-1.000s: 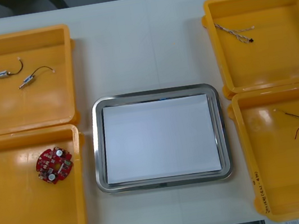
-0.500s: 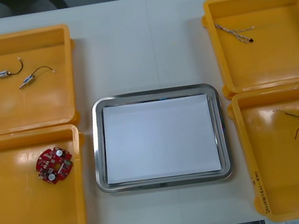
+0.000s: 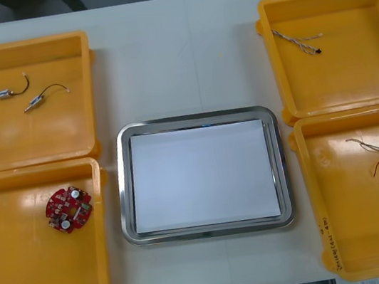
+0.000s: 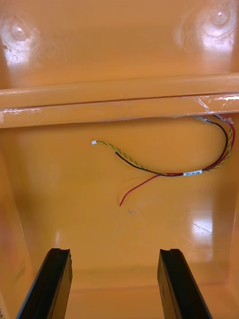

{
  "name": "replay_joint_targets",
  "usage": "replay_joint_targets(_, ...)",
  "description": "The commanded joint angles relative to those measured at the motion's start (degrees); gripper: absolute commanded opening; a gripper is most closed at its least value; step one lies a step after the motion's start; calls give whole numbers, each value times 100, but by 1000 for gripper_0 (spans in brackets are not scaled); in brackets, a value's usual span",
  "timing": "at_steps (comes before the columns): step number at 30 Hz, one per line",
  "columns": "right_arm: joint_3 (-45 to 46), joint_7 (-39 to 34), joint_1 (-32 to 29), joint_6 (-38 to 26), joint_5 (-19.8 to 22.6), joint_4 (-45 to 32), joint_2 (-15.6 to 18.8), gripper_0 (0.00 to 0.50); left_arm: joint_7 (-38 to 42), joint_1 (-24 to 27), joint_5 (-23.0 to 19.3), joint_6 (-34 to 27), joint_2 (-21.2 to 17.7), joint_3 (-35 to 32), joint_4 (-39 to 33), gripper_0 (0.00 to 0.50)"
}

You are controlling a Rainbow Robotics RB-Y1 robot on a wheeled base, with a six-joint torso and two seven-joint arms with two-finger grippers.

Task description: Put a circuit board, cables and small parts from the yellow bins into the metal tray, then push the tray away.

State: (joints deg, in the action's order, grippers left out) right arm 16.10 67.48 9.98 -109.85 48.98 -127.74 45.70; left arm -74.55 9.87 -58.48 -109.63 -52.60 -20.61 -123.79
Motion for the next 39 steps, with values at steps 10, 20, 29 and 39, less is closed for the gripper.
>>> replay_joint_targets(10, 200, -78, -76, -15, 24, -31, 229, 500, -139, -82, 20, -37, -250, -163, -145, 500)
replay_joint_targets(20, 200, -78, -76, -15, 24, -31, 229, 500, -139, -82, 20, -37, -250, -163, -145, 500)
replay_joint_targets(29, 200, -78, -76, -15, 24, -31, 229, 500, -139, -82, 20, -37, -250, -163, -145, 500)
replay_joint_targets(39, 200, -78, -76, -15, 24, -31, 229, 500, -139, -82, 20, -37, -250, -163, -145, 500)
